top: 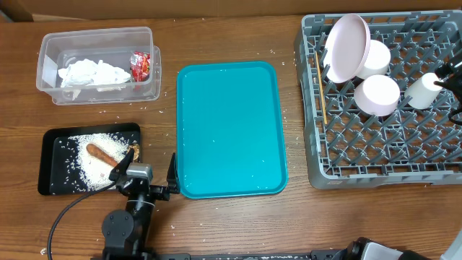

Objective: Sort waste into correct bins and load items into the dishwasher

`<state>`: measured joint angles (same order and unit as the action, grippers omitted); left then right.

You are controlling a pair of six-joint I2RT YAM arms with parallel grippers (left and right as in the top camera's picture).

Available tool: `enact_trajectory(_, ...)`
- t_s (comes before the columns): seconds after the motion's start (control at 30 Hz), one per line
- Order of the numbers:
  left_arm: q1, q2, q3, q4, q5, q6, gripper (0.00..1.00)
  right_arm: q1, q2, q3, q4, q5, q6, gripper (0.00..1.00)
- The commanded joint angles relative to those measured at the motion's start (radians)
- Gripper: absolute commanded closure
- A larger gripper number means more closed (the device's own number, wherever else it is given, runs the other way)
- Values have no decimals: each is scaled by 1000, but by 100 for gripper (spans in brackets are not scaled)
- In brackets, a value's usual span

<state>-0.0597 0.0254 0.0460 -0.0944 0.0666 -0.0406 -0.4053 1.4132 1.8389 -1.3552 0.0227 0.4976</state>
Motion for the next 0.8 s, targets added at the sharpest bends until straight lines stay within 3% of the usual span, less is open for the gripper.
enact_trajectory(0.0,-6,-23,-42,19,-28,22,0,-3,-3,2,3,2,5,0)
enact_trajectory(0.77,-5,-22,-41,19,-63,75,0,-3,-3,2,3,2,4,0)
